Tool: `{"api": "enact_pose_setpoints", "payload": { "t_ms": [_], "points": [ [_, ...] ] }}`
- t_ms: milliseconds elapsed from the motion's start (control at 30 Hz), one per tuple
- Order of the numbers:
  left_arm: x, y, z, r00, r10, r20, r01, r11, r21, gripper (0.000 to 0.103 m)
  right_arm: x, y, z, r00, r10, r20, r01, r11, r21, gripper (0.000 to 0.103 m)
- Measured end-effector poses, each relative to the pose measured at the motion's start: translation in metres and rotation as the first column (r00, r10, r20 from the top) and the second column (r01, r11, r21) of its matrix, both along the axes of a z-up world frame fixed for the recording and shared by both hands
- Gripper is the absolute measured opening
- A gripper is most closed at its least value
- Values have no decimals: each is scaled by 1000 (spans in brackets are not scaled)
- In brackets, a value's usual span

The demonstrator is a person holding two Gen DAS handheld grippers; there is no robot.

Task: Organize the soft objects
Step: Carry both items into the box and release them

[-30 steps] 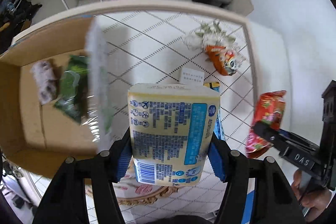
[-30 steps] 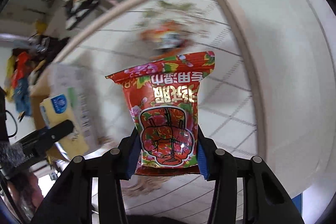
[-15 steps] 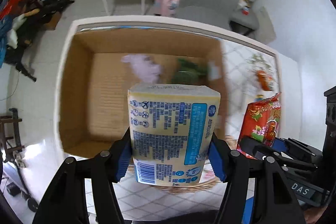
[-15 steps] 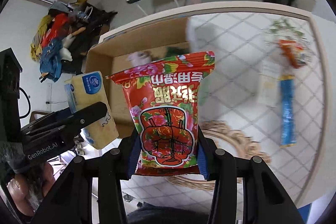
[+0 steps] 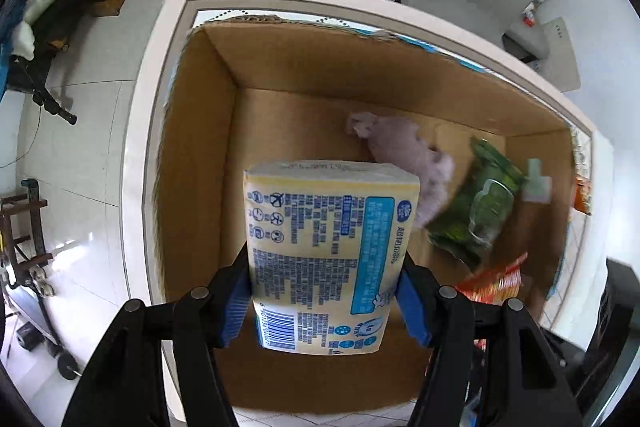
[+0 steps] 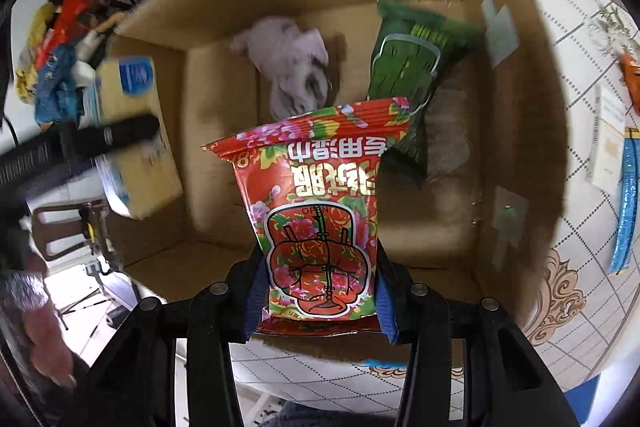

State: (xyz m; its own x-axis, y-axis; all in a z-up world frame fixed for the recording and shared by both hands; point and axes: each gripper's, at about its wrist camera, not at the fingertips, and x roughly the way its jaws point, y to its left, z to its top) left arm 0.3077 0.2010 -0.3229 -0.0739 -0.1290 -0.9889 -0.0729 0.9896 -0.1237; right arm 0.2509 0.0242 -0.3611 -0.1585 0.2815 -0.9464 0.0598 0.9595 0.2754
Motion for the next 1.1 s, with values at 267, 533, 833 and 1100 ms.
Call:
{"api": "enact_pose_setpoints", "payload": {
  "t_ms": [267, 533, 833, 1100],
  "points": [
    [29, 0, -36, 998, -4, -63, 3, 1000, -20, 62, 5, 13, -32, 998, 5, -60, -7, 999, -34, 49],
    [40, 2, -42, 995, 4, -100, -5, 1000, -13, 62, 6, 19, -34, 997, 10, -73, -11, 1000, -21, 79],
    [27, 9, -2, 1000, -8, -25, 8, 1000, -10, 73, 3, 23, -9, 999, 35, -24, -36, 997, -65, 82],
    [-26, 9, 48, 993, -39, 109, 31, 997, 67, 101, -8, 5, 23, 997, 55, 55, -48, 991, -127, 82]
  ]
}}
